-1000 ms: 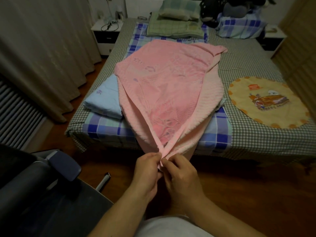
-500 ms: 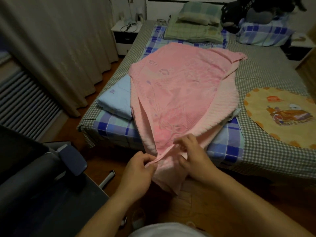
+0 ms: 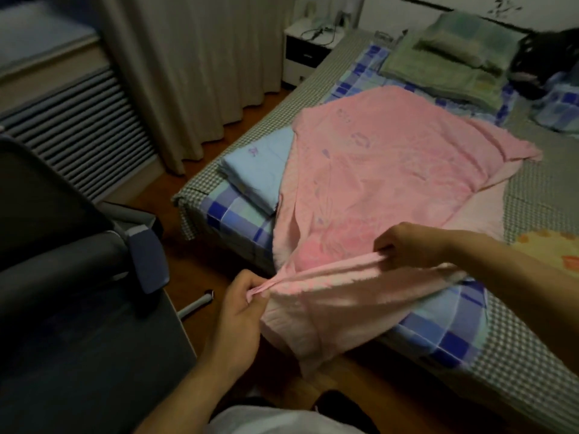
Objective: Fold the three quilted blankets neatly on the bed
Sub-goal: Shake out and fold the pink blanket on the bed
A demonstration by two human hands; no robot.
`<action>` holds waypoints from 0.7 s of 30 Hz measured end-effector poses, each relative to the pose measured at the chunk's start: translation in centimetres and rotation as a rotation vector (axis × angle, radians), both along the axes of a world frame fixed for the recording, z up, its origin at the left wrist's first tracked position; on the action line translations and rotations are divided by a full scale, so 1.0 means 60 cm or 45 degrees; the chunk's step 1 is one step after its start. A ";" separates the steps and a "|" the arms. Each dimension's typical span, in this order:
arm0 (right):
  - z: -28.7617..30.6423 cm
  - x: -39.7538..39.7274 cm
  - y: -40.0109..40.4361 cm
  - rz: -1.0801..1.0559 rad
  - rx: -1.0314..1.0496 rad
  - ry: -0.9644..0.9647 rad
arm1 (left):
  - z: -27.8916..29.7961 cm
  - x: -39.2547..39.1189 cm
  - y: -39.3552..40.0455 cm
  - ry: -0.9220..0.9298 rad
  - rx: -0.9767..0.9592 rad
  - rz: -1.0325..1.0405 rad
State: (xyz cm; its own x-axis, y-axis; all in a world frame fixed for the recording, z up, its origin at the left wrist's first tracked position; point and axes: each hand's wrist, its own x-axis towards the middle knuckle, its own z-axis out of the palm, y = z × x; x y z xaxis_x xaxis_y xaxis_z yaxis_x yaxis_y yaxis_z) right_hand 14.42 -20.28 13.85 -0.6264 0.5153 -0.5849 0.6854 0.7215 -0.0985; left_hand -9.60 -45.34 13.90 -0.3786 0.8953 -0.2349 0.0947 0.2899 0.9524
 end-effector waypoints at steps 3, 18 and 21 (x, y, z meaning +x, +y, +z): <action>0.003 0.018 0.105 -0.017 0.076 -0.150 | 0.005 0.013 -0.005 -0.061 0.143 0.216; -0.149 -0.225 0.232 0.257 -0.647 0.475 | 0.053 0.111 -0.035 0.782 0.051 1.470; -0.114 -0.262 0.232 0.568 -0.692 0.302 | 0.041 0.139 -0.052 0.771 -0.020 1.567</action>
State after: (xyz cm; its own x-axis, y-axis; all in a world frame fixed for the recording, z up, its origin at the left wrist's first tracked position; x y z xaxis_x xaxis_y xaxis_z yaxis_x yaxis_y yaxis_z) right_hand -1.32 -6.36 6.98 -0.8497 -0.1415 -0.5080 0.2545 0.7336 -0.6301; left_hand -1.25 -48.44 16.35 -0.9657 -0.0915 0.2431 0.1668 0.4990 0.8504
